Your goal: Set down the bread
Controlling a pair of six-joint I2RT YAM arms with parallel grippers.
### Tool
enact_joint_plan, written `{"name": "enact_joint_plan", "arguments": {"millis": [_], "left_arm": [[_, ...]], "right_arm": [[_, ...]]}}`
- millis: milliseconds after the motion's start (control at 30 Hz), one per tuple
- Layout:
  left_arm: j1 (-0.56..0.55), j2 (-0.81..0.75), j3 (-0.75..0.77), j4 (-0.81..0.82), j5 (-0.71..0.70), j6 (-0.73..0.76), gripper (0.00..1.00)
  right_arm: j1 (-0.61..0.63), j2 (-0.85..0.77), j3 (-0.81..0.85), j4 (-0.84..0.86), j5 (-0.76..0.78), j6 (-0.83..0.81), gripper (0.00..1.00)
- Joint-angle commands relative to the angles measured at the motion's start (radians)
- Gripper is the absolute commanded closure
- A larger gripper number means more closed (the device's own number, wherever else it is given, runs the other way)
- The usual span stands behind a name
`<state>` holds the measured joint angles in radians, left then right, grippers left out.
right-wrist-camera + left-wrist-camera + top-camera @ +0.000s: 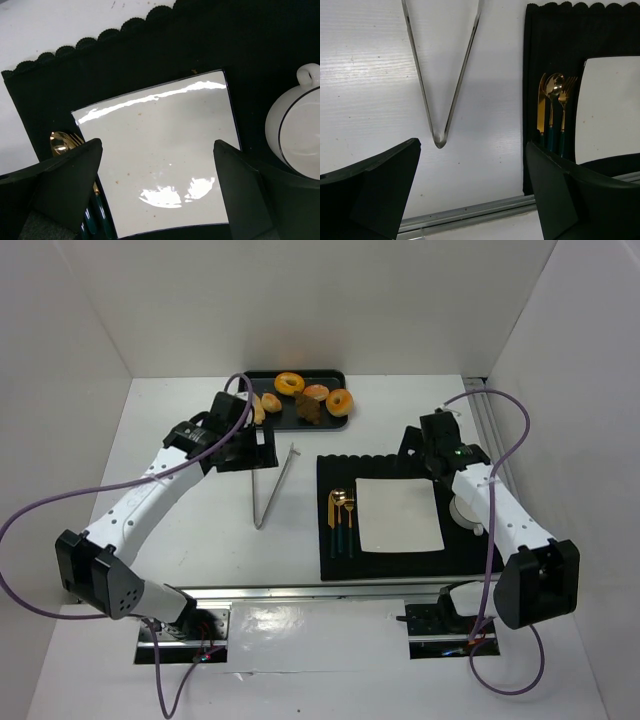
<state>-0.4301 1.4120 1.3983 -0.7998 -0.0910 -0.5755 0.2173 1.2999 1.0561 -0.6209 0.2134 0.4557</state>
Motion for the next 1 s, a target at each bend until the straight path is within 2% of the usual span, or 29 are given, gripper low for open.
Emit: {"name": "enact_joint_plan", "arguments": {"millis": [0,233,333,600,767,967], "left_arm": [[-0.009,0.01,0.044,-0.029,-0.056,0.019,0.0],[-0.029,0.019,0.021,-0.029,-0.079,0.009,0.0],[-0.053,0.028,-0.047,-0.003,-0.114,-0.001,0.0],[-0.093,0.062,-0.272,0.134,-0.088,-0.04,0.0],[-0.084,0.145,-0.343,0.24,-0.099,-0.04,0.0],[-0.042,0.315,-0.322,0.338,-0.127,0.011,0.0]], "right_arm": [[-0.007,-0.027,-0.016,0.027,0.001,0.021,0.01],[-0.016,0.025,-0.005,0.016,-0.011,0.021,0.01],[-0.016,0.035,-0.005,0.027,-0.023,0.021,0.01],[-0.016,0.071,-0.018,0.082,-0.088,0.021,0.01],[-0.016,0.105,0.015,0.082,-0.1,0.021,0.01],[-0.016,0.114,0.015,0.095,-0.121,0.012,0.01]]}}
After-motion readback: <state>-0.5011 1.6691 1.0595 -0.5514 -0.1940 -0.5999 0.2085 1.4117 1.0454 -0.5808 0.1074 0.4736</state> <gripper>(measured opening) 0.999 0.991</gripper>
